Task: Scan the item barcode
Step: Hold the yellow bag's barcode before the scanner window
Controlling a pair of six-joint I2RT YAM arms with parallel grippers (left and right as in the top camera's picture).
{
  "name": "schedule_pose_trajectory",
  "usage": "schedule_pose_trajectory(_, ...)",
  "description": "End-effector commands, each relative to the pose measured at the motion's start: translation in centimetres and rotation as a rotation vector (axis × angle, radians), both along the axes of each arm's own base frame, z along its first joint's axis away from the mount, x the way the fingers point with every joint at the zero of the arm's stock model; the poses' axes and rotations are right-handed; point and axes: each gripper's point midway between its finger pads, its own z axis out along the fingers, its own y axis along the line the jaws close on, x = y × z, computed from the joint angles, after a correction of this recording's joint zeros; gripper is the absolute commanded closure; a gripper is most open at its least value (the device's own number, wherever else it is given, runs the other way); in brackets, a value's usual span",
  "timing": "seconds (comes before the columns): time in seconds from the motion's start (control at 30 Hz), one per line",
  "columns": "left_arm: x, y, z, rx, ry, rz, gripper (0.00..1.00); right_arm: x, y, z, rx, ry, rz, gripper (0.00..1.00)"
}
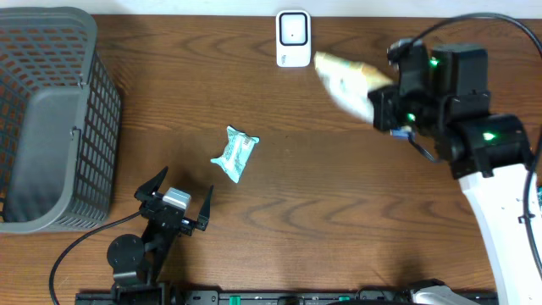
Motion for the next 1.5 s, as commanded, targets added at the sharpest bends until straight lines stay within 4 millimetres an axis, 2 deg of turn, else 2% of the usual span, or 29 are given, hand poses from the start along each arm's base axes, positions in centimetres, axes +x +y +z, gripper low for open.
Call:
schedule_pose_trajectory(0.0,-0.2,-0.3,-1.7,0.005,0.046,-0.019,0.02,3.2,-2.1,0.5,-0.137,-0.101,-0.172,0.99)
schedule_pose_trajectory(0.1,-0.2,-0.3,-1.7,0.005,0.046,-0.019,0.02,6.4,-1.3,0.4,-0.197,-0.184,-0.145,0.98)
schedule_pose_trajectory(0.27,-0.2,-0.3,-1.7,0.006,0.046,-0.019,0.02,11.8,-0.3,-1.3,-0.266,-0.286,-0.134,0.99)
schedule_pose_trajectory(0.4,-0.2,-0.3,-1.7,0.005,0.046,-0.019,0.02,14.7,1.5,-1.5,-0.247,-0.378,-0.125,0.99)
schedule_pose_trajectory(0.5,-0.2,-0.3,-1.7,0.005,0.046,-0.019,0.02,16.0,3.4,-1.4,-0.227,-0.442,-0.121,0.99)
schedule_pose_trajectory(0.6,-0.2,-0.3,-1.7,0.005,0.046,-0.019,0.02,16.8,4.9,-2.4,-0.257,-0.465,-0.108,0.99)
schedule_pose_trajectory(0.73,-0.2,-0.3,-1.7,0.005,0.046,-0.019,0.02,17.6,6.2,-6.1,-0.394,-0.446,-0.097,0.99)
schedule_pose_trajectory(0.83,-0.2,-0.3,-1.7,0.006,0.046,-0.019,0.02,18.3,6.0,-8.4,-0.54,-0.442,-0.144,0.99)
schedule_pose_trajectory(0.97,-0.2,-0.3,-1.7,0.005,0.046,-0.019,0.02,19.0,5.2,-9.7,-0.692,-0.472,-0.245,0.99)
schedule_pose_trajectory(1.1,-0.2,-0.3,-1.7,0.006,0.046,-0.019,0.02,19.0,5.4,-10.8,-0.78,-0.473,-0.253,0.99)
schedule_pose_trajectory(1.23,-0.2,-0.3,-1.7,0.005,0.046,-0.019,0.02,18.7,6.0,-10.5,-0.8,-0.485,-0.256,0.99)
schedule_pose_trajectory(1.33,-0.2,-0.3,-1.7,0.005,0.046,-0.019,0.02,18.5,6.2,-9.0,-0.858,-0.526,-0.285,0.99)
schedule_pose_trajectory(1.47,-0.2,-0.3,-1.6,0.005,0.046,-0.019,0.02,18.0,6.8,-6.8,-1.039,-0.571,-0.248,0.99)
